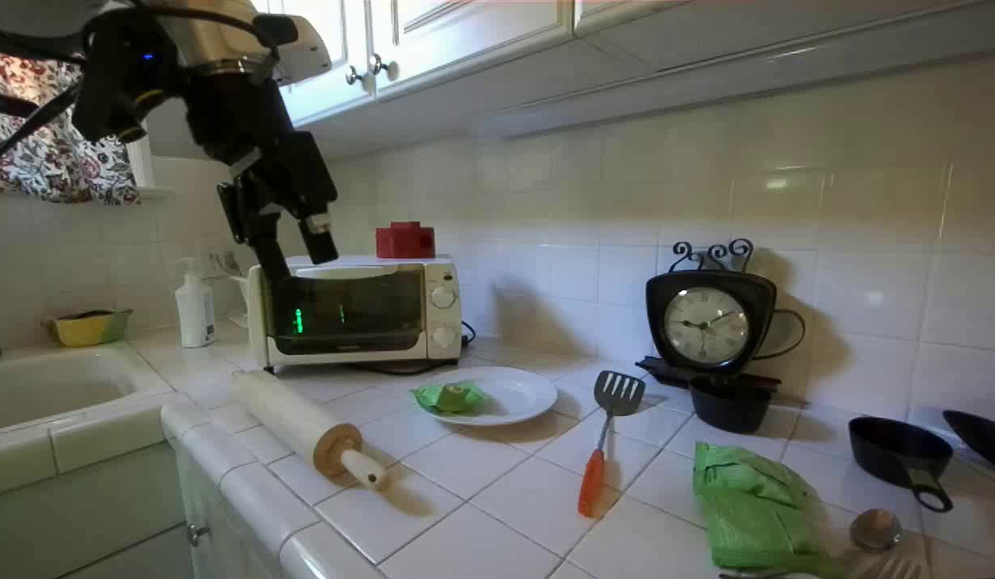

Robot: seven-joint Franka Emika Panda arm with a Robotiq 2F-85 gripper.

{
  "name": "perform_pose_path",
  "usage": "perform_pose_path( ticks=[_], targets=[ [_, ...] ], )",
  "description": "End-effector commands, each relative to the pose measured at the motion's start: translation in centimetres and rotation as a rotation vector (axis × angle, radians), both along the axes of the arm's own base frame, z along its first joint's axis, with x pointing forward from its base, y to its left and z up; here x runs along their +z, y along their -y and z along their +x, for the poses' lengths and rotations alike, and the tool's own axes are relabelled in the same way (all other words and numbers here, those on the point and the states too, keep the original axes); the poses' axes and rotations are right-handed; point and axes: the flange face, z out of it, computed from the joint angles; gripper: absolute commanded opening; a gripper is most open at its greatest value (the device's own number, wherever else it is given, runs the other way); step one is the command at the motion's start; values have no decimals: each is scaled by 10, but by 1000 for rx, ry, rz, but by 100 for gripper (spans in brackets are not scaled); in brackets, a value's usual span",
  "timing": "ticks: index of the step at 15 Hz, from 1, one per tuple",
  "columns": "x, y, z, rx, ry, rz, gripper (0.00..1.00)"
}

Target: Move the green packet on the white plate to the center of the plate

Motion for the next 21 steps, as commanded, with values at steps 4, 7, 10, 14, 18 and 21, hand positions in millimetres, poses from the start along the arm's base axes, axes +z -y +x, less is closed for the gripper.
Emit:
perform_pose_path(
  ticks=[4, 7, 10, 14, 18, 21],
  targets=[
    [1, 0, 0, 0, -1, 0, 100],
    [1, 0, 0, 0, -1, 0, 100],
    [1, 0, 0, 0, -1, 0, 100],
    [1, 0, 0, 0, -1, 0, 100],
    [-5, 0, 11, -43, 40, -19, 100],
    [-21, -3, 54, -176, 98, 22, 100]
  ],
)
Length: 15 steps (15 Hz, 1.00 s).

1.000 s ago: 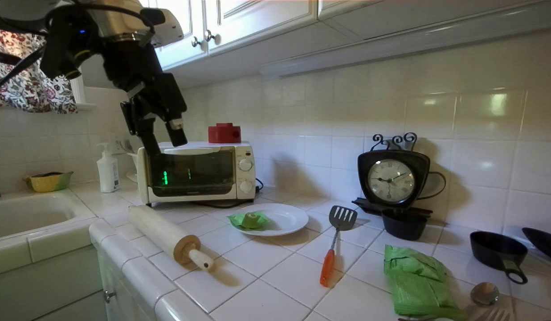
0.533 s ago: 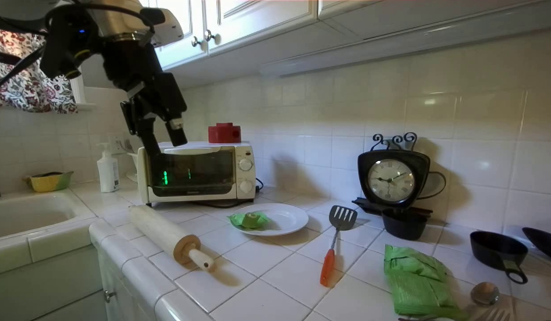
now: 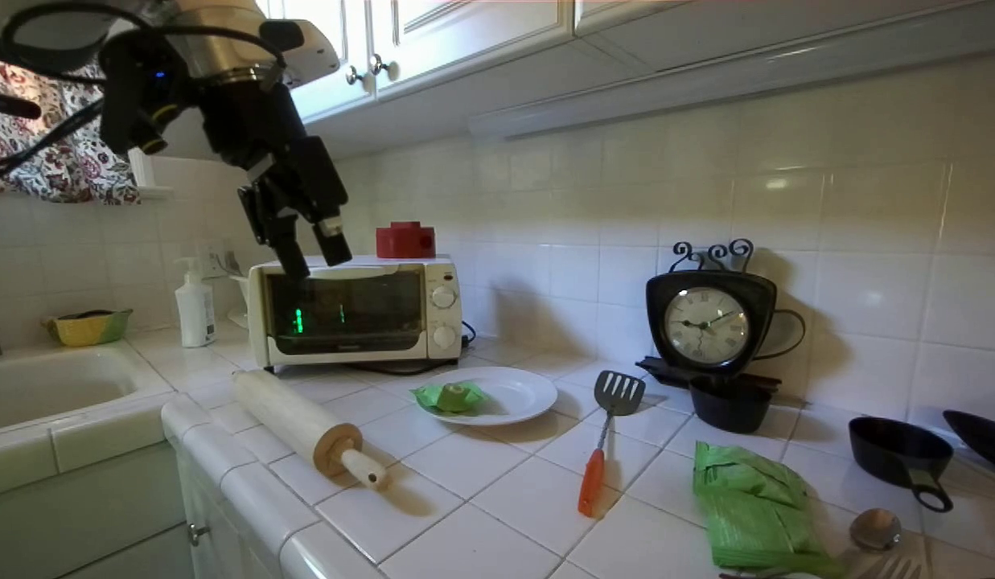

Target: Move the green packet on the white plate to the center of the plate

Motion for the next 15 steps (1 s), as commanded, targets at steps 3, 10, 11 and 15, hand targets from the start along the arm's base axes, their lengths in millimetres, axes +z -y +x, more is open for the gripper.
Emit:
perform_pose_path(
  ticks=[3, 10, 11, 15],
  targets=[
    [-36, -13, 81, -209, 97, 41, 100],
    [-81, -15, 162, -384, 156, 59, 100],
    [-87, -14, 171, -379, 170, 57, 100],
    [-117, -11, 195, -321, 177, 53, 100]
  ],
)
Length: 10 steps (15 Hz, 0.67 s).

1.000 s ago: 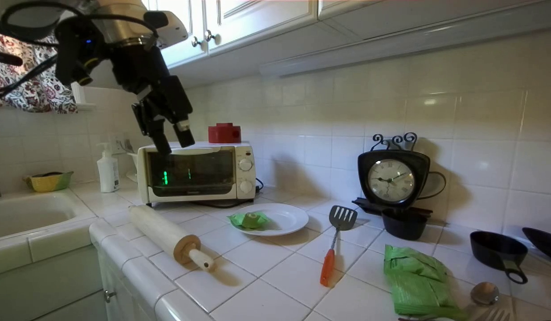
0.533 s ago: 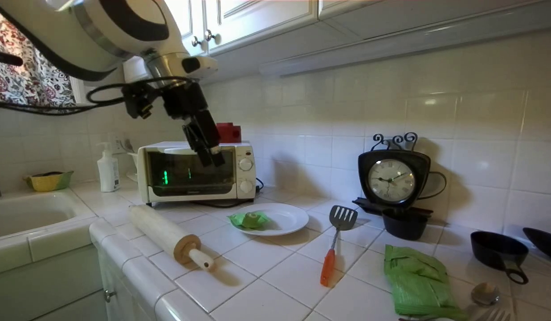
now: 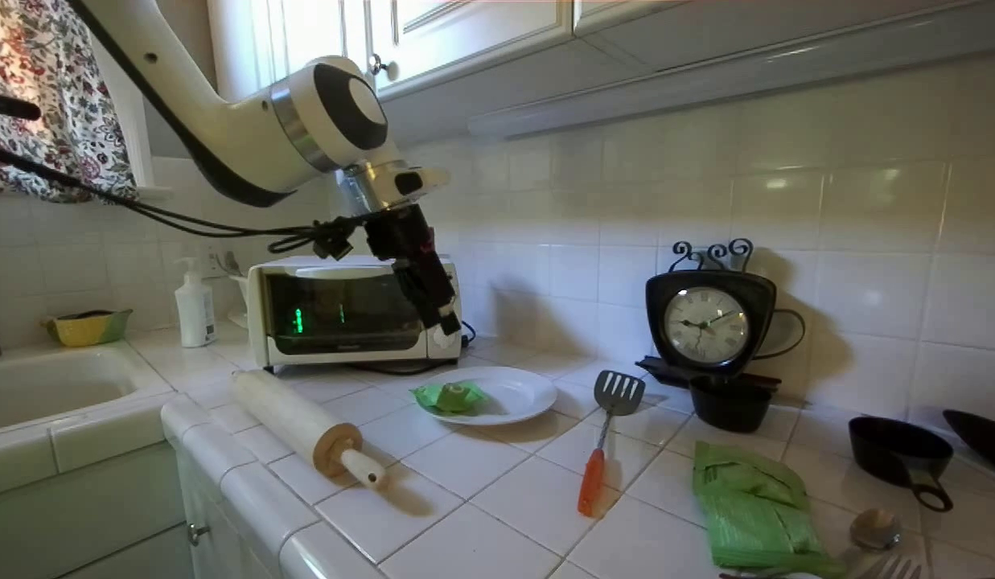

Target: Move the green packet on the white plate to the center of the plate

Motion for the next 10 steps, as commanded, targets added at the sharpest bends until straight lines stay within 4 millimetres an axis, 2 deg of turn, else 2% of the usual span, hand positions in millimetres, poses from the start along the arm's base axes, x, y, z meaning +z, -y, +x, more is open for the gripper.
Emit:
perform_pose_path(
  ticks=[1, 5, 8, 10],
  targets=[
    [-27, -2, 26, 24, 16, 2, 100],
    [-48, -1, 36, 19, -7, 33, 100],
    [-57, 1, 39, -23, -49, 43, 99],
    [-60, 2, 40, -48, -62, 37, 82]
  ],
)
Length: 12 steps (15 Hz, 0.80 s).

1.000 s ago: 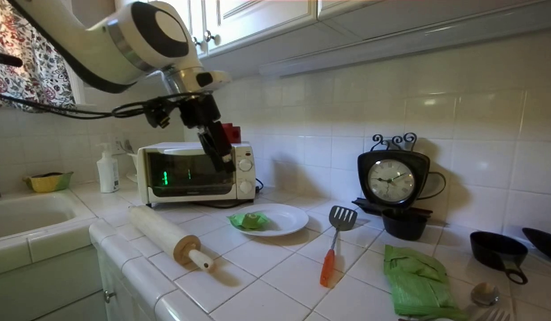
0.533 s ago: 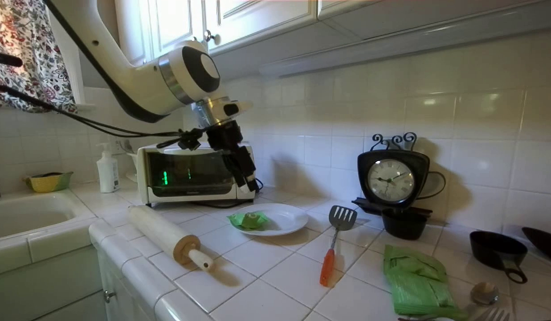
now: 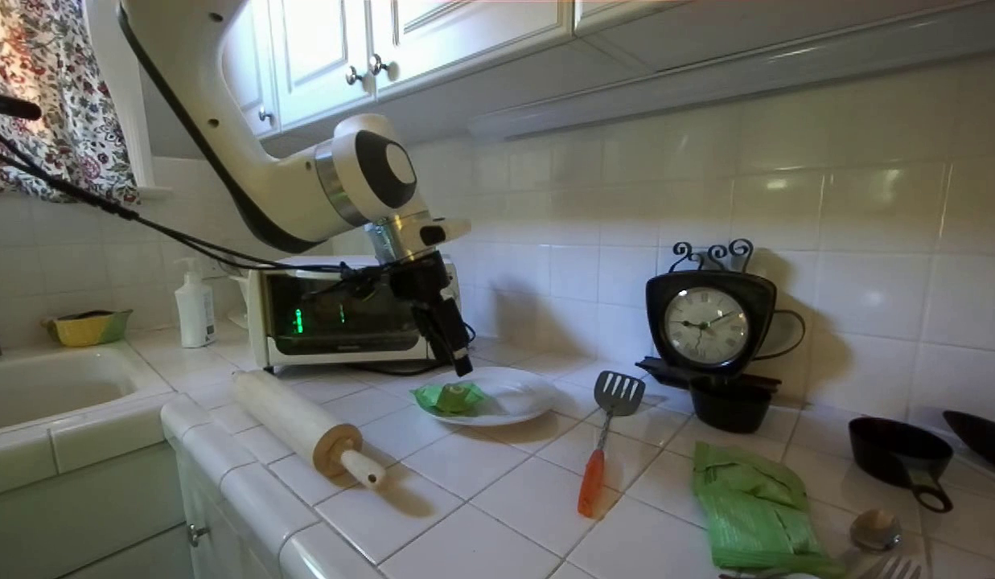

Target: Move the green packet on the white plate to the center of the plate

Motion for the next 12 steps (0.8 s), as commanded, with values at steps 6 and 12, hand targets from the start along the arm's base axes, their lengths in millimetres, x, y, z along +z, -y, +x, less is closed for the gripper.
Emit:
perform_pose_path(
  ticks=[6, 12],
  targets=[
    [-6, -2, 6, -83, -89, 5, 43],
    [-11, 1, 9, -97, -112, 31, 42]
  ],
)
